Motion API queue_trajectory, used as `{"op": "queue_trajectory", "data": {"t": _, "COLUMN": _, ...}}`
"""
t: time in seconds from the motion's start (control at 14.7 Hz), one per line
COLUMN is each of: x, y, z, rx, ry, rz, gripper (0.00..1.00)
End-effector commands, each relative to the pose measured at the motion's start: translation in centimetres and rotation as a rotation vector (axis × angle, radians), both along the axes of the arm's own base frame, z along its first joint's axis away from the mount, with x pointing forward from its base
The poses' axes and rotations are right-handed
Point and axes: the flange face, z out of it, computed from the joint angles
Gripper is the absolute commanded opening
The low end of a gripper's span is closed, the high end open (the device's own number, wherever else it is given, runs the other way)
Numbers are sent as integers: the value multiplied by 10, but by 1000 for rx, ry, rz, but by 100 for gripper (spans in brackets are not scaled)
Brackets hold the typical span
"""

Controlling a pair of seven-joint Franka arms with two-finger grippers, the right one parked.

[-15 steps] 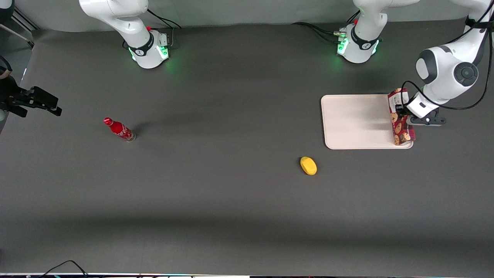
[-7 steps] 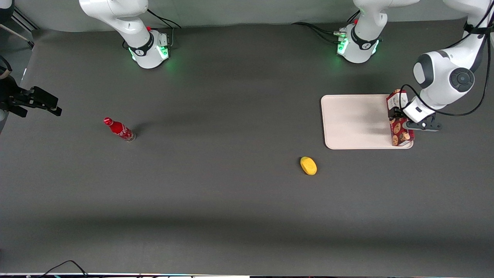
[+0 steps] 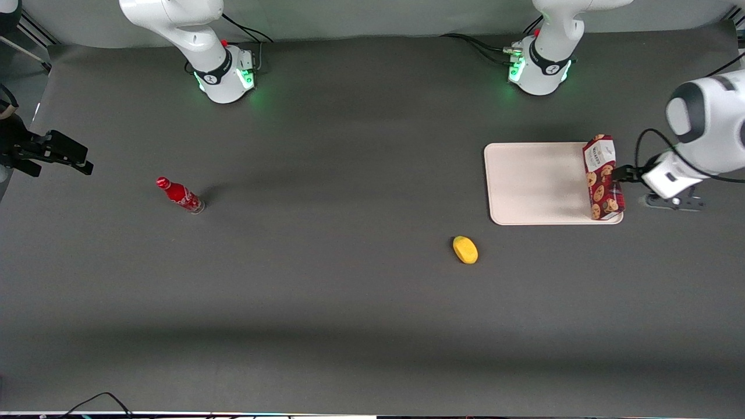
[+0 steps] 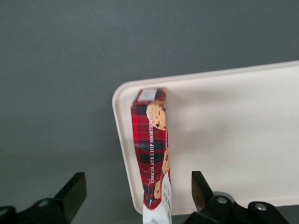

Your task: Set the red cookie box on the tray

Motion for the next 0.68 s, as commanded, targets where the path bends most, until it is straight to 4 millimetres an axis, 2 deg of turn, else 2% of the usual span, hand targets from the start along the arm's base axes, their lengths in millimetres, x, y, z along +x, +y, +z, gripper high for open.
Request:
{"op": "queue_trajectory", "data": {"t": 0.0, "x": 42, "y": -17, "z": 94, "rx": 15, "ry": -14, "rz": 31, "gripper": 100}}
{"op": "queue_trajectory", "data": {"t": 0.2, "x": 72, "y": -68, "z": 186, "rx": 41, "ry": -85, "rz": 79, "gripper": 100}}
{"op": "queue_trajectory", "data": {"t": 0.27, "x": 78, "y": -76, "z": 221, "rx": 42, "ry": -132, "rz": 81, "gripper": 100}}
{"op": "queue_trajectory", "data": {"t": 0.34, "x": 80, "y": -86, "z": 245, "rx": 43, "ry": -149, "rz": 67, "gripper": 100}}
{"op": "queue_trajectory", "data": {"t": 0.41, "x": 78, "y": -99, "z": 264, "rx": 40, "ry": -156, "rz": 52, "gripper": 100}}
{"op": "queue_trajectory", "data": {"t": 0.48, "x": 75, "y": -105, "z": 274, "rx": 40, "ry": -141, "rz": 44, "gripper": 100}}
{"op": "queue_trajectory", "data": {"t": 0.61, "x": 67, "y": -121, "z": 285, "rx": 39, "ry": -113, "rz": 22, "gripper": 100}}
